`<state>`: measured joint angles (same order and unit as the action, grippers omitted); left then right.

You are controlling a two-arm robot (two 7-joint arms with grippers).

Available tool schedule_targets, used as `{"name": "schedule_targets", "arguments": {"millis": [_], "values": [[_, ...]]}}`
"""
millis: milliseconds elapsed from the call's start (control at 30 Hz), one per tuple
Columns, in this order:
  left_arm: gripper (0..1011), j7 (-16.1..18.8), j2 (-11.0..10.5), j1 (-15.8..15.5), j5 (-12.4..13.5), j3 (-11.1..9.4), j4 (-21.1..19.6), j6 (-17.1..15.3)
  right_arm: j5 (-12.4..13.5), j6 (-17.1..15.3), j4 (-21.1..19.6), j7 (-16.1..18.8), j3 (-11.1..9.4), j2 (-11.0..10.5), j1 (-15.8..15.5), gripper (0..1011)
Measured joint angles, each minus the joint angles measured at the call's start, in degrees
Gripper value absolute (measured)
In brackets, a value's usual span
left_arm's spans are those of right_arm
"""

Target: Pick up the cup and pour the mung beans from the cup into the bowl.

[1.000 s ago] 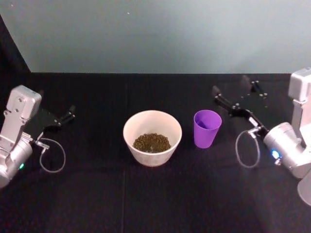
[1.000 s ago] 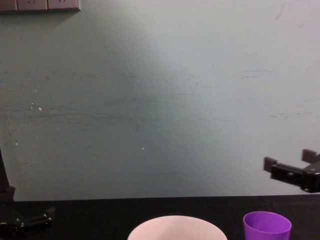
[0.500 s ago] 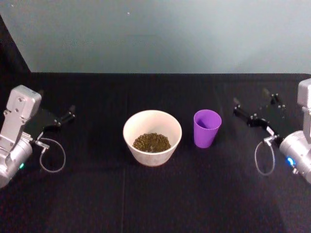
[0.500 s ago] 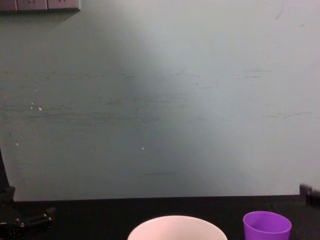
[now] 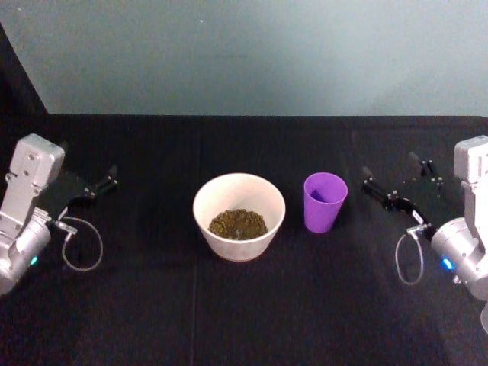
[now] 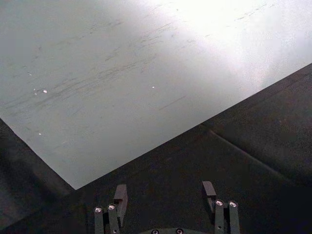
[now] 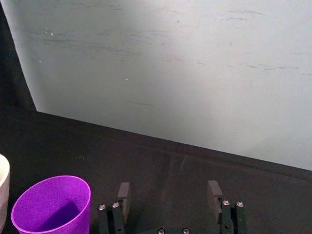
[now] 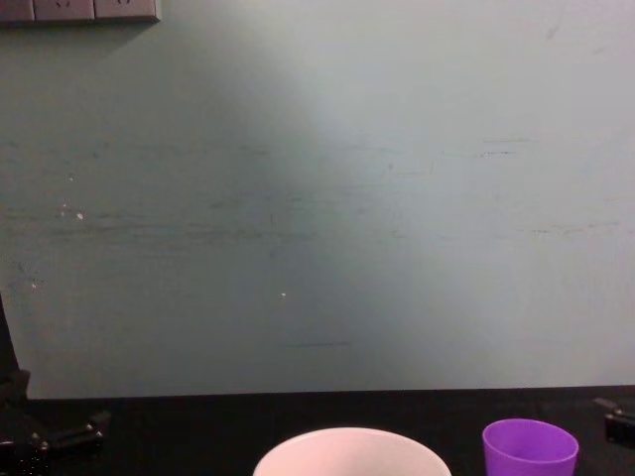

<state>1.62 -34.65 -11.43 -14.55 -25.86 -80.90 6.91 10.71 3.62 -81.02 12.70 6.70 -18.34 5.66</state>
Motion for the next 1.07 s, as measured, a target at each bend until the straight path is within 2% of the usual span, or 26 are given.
{"name": "schedule_targets", "arguments": {"millis": [1067], "values": [[1000, 0.0, 0.0, 0.0, 0.0, 0.0, 0.0, 0.0, 0.9, 0.1, 0.3, 0.9, 0.0, -0.3, 0.2, 1003]]}}
